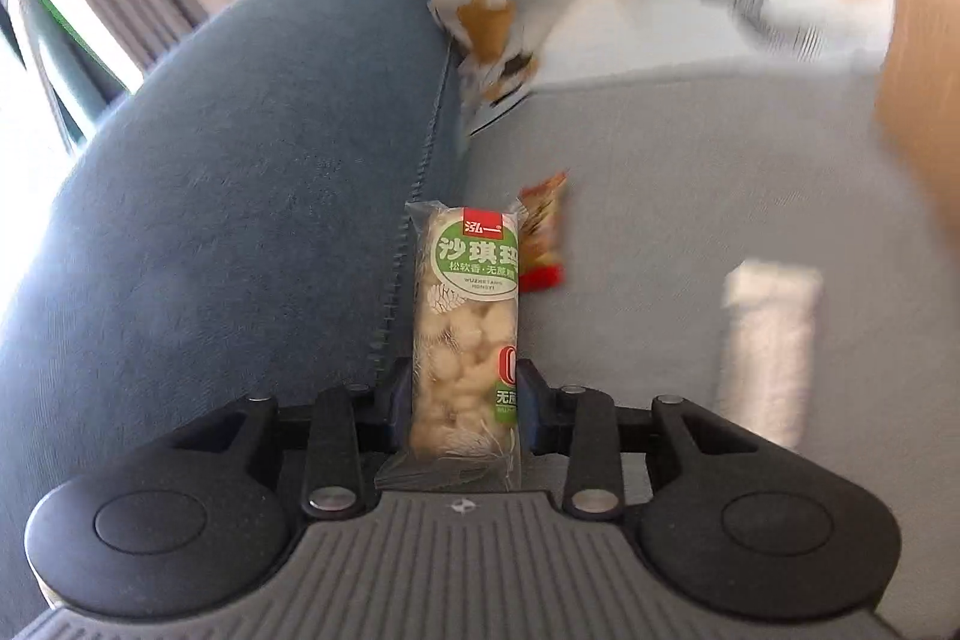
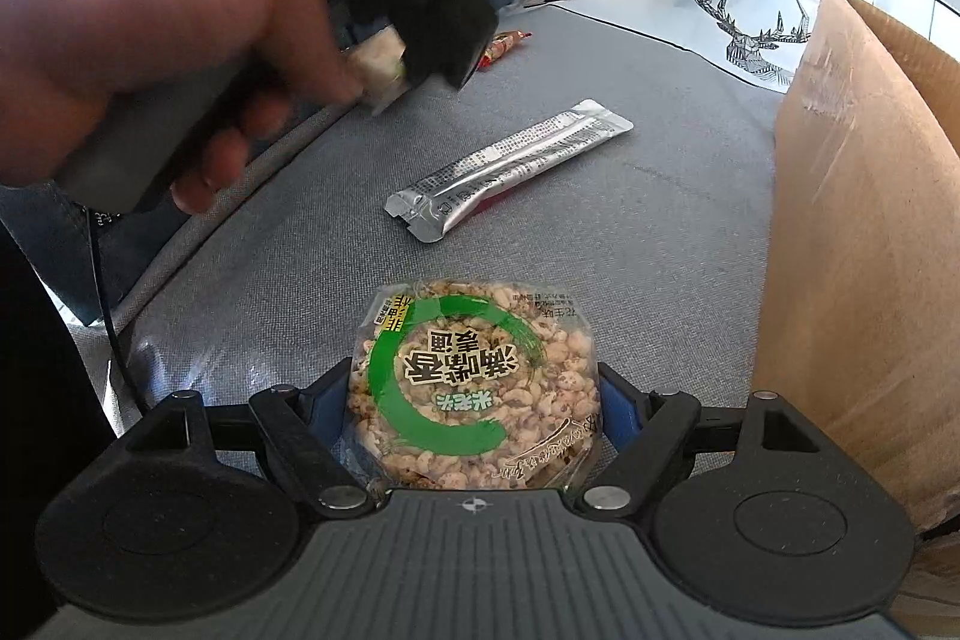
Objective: Organize snacks
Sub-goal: 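Grasp the white-green peanut pack with the left gripper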
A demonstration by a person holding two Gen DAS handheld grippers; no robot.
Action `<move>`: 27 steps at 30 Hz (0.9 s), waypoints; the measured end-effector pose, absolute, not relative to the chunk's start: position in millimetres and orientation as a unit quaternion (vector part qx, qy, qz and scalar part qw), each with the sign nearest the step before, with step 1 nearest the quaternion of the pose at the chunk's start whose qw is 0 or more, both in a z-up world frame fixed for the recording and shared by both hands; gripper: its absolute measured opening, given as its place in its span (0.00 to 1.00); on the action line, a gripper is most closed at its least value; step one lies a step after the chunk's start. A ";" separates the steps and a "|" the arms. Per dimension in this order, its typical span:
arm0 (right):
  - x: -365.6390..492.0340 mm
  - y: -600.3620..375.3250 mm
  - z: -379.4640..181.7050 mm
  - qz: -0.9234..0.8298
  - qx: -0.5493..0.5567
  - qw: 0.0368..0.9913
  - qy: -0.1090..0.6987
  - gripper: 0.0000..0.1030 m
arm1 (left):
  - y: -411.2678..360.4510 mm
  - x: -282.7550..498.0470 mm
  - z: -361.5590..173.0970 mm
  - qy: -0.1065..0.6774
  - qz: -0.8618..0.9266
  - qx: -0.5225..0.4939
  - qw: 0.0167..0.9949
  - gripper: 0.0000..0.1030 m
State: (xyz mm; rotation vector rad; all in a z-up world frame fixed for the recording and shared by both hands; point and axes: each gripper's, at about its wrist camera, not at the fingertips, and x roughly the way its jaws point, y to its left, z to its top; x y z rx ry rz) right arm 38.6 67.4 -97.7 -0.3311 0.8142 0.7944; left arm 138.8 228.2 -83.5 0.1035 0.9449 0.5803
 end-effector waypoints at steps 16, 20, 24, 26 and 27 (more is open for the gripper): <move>30.9 64.3 -97.4 0.376 -0.164 0.830 0.377 0.79 | 259.7 65.6 -64.5 0.448 0.223 -0.266 0.824 0.38; 32.1 64.8 -97.0 0.376 -0.164 0.830 0.377 0.79 | 267.0 68.1 -69.0 0.448 0.229 -0.277 0.818 0.43; 34.4 65.5 -97.4 0.376 -0.159 0.831 0.378 0.79 | 262.6 74.2 -76.1 0.463 0.232 -0.254 0.816 0.48; 35.4 65.4 -97.9 0.375 -0.158 0.831 0.378 0.80 | 260.7 79.8 -80.2 0.472 0.235 -0.243 0.814 0.49; 36.4 65.3 -98.5 0.375 -0.158 0.831 0.379 0.83 | 260.1 83.0 -83.1 0.477 0.235 -0.240 0.812 0.50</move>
